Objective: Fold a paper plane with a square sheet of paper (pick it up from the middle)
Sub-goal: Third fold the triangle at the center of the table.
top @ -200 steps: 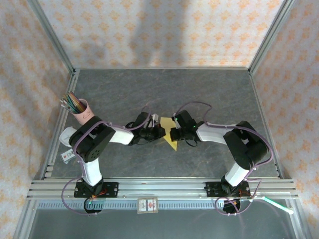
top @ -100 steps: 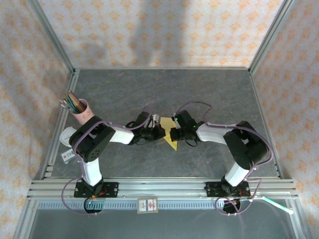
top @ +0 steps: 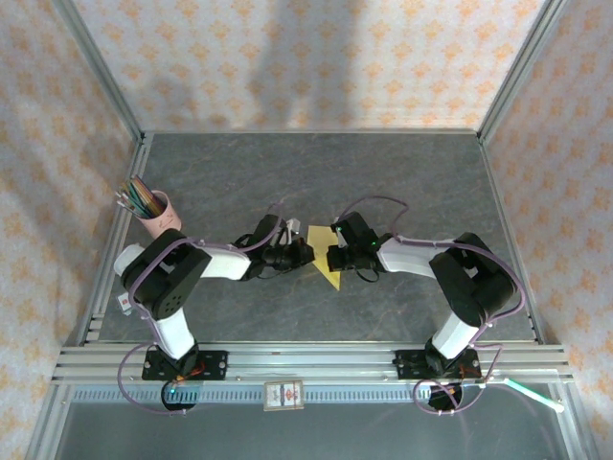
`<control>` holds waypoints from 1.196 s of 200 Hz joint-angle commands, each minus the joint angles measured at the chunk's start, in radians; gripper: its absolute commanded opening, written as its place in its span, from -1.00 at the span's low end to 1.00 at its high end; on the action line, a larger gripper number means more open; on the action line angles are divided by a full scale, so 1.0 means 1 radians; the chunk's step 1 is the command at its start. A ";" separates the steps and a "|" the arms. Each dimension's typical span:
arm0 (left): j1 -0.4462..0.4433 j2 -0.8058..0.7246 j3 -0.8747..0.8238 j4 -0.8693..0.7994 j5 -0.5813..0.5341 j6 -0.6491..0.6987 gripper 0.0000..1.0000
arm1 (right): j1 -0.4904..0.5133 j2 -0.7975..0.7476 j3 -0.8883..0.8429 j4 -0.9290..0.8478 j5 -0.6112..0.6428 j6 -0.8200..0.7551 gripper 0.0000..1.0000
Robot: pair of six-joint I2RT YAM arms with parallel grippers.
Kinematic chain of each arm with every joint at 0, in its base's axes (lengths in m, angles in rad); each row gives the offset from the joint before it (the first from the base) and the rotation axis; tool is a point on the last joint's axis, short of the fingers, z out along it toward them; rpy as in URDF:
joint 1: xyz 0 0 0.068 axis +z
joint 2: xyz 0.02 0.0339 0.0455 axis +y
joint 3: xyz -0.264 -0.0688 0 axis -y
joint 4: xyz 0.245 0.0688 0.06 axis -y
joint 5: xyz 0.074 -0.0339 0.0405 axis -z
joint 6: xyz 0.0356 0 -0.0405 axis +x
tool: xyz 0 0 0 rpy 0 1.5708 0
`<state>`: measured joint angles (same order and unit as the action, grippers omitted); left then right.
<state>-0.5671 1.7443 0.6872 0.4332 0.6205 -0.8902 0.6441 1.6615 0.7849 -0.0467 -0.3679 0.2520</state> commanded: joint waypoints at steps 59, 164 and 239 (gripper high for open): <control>0.010 -0.099 -0.063 -0.005 -0.010 -0.025 -0.82 | -0.019 0.035 0.030 -0.019 0.020 0.039 -0.97; -0.139 -0.081 -0.138 0.232 -0.010 -0.214 -0.95 | -0.050 0.034 -0.011 0.045 -0.025 0.101 -0.97; -0.178 0.005 -0.068 0.276 -0.014 -0.237 -0.96 | -0.050 0.028 -0.021 0.045 -0.018 0.098 -0.97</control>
<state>-0.7319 1.7241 0.5800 0.6624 0.6193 -1.1179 0.5964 1.6787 0.7841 0.0055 -0.3943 0.3408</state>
